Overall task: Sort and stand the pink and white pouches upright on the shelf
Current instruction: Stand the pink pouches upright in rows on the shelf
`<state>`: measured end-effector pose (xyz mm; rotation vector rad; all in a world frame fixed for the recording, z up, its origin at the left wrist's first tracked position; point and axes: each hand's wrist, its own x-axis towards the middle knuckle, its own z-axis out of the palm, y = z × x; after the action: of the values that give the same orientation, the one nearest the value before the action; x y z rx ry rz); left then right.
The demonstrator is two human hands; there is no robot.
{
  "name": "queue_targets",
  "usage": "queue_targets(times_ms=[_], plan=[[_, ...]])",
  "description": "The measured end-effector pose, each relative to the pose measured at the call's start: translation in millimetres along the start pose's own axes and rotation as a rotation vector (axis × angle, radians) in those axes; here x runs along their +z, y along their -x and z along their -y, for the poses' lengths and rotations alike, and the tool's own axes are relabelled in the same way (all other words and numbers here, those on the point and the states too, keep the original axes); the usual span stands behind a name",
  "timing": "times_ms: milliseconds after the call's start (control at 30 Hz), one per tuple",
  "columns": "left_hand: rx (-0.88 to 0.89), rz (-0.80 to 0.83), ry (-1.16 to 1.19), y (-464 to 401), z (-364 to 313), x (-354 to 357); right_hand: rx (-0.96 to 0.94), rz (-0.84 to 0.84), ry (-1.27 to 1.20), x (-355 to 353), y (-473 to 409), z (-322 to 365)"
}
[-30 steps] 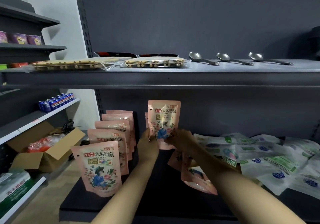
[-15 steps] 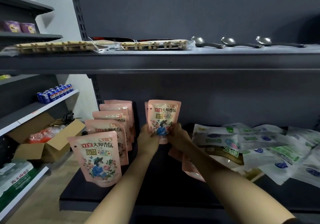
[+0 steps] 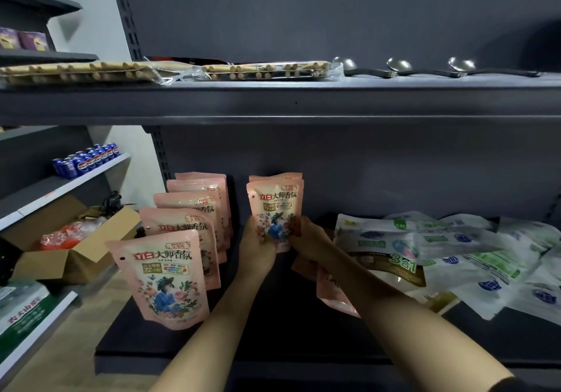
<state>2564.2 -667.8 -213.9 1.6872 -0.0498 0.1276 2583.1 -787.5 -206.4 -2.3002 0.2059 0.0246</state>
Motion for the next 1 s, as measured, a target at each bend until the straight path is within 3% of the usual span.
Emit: queue_targets(times_ms=[200, 300, 433, 600, 700, 867, 1000], plan=[[-0.002, 0.023, -0.007, -2, 4, -3, 0.013, 0.027, 0.038, -1, 3, 3], [0.063, -0.078, -0.111, 0, -5, -3, -0.021, 0.062, 0.086, -11, 6, 8], [0.351, -0.207, -0.189, 1, -19, 1, -0.025, -0.051, 0.089, -38, 10, 12], [0.376, -0.166, -0.147, 10, -33, 20, 0.032, -0.154, 0.089, -71, 29, 14], [0.335, -0.048, -0.176, 15, -33, 31, 0.037, -0.178, 0.112, -77, 38, 6], [0.182, 0.189, -0.477, 25, -20, 44, -0.013, -0.321, 0.079, -81, 67, -13], [-0.065, 0.340, -0.431, 36, -6, 53, -0.076, -0.251, 0.091, -69, 91, -11]])
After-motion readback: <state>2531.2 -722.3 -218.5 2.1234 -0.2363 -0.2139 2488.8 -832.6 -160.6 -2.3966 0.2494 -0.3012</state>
